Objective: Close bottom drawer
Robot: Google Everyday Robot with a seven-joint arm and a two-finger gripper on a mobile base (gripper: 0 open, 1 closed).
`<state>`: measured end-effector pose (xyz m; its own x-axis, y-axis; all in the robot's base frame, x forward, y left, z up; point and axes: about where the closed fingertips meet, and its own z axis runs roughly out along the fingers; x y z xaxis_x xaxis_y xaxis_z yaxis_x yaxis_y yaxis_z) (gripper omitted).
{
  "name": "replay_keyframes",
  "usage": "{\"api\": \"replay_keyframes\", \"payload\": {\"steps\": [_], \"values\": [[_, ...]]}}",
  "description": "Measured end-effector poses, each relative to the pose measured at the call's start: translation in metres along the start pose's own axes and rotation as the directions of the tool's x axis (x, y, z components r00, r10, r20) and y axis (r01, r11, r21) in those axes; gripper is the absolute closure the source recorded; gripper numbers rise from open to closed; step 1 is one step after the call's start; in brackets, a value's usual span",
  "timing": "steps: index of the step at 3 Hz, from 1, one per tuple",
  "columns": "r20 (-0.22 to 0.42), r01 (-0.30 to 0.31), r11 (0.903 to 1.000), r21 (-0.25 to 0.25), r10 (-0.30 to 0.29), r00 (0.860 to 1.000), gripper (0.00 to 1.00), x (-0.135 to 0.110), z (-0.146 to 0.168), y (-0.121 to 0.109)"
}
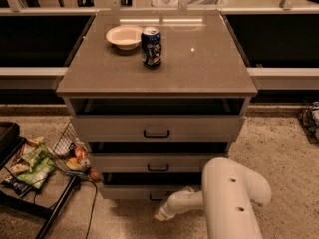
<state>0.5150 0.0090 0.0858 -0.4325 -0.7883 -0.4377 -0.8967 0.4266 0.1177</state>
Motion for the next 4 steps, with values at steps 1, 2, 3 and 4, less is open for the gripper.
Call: {"api": "replay_keyframes", "payload": {"steps": [1, 2, 3, 4], "values": [[0.005, -0.068, 0.9977, 0.003, 0.068, 0.998, 1.00, 0.000, -0.011, -0.043], [0.009, -0.056, 0.9981, 0.026, 0.056, 0.998, 1.00, 0.001, -0.020, -0.082], [0.014, -0.029, 0.9979, 0.057, 0.029, 0.999, 1.00, -0.001, -0.027, -0.100], [0.014, -0.029, 0.9979, 0.057, 0.029, 0.999, 1.00, 0.001, -0.027, -0.097]]}}
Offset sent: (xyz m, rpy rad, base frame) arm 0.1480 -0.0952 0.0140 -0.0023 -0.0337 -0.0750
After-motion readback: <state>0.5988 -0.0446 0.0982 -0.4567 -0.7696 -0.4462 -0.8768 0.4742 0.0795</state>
